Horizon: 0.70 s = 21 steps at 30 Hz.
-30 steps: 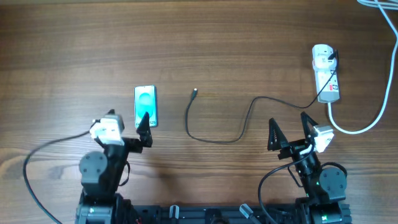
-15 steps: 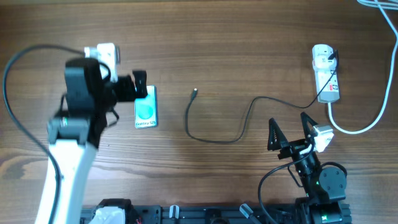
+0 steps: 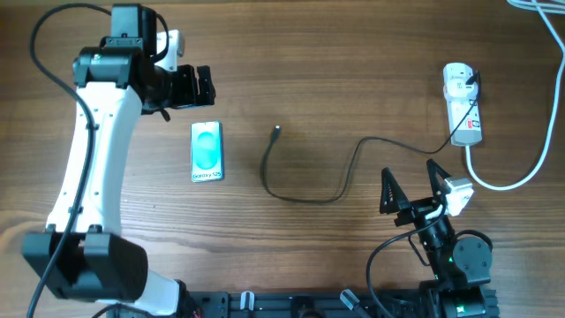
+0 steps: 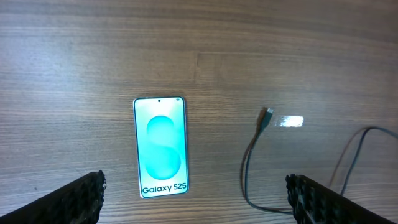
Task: Plug charger to phone and switch on socket
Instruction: 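Move the left gripper over the phone and grasp its top edge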
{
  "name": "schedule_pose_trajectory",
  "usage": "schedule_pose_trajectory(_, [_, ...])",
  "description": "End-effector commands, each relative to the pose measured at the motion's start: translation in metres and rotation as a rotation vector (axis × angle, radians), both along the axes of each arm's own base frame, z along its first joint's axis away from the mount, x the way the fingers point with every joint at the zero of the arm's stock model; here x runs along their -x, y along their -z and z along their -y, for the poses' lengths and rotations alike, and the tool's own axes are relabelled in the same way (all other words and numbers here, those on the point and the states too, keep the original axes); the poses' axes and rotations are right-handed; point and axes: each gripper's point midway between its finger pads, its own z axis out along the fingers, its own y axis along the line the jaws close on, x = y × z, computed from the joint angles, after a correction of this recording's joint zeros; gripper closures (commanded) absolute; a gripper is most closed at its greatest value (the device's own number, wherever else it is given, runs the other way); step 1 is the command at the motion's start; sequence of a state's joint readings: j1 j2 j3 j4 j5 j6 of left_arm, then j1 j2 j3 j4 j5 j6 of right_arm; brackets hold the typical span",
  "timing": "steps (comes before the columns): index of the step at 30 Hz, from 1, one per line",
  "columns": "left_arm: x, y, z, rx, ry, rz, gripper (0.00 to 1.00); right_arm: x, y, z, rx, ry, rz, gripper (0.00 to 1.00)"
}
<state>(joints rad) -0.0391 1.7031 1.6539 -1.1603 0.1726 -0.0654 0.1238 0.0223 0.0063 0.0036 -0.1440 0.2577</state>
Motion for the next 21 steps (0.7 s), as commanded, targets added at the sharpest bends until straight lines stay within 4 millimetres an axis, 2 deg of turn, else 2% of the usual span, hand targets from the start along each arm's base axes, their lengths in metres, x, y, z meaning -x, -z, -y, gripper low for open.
schedule_pose_trajectory(1, [-0.007, 0.028, -0.004, -0.013, -0.060, -0.082, 0.00, 0.000, -0.002, 0.001, -0.008, 0.010, 0.006, 0.00])
schedule_pose_trajectory(5, [0.003, 0.071, -0.006, -0.046, -0.083, -0.205, 0.00, 0.000, -0.001, 0.001, -0.008, 0.010, 0.006, 0.00])
schedule_pose_trajectory(12, [0.010, 0.126, -0.007, -0.082, -0.086, -0.271, 0.00, 0.000, -0.002, 0.001, -0.008, 0.010, 0.006, 0.00])
schedule_pose_trajectory(16, [0.014, 0.145, -0.016, -0.134, -0.108, -0.281, 0.00, 0.000, -0.002, 0.001, -0.008, 0.010, 0.006, 0.00])
schedule_pose_trajectory(21, [0.016, 0.163, -0.016, -0.139, -0.103, -0.287, 0.00, 0.000, -0.002, 0.001, -0.008, 0.010, 0.006, 0.00])
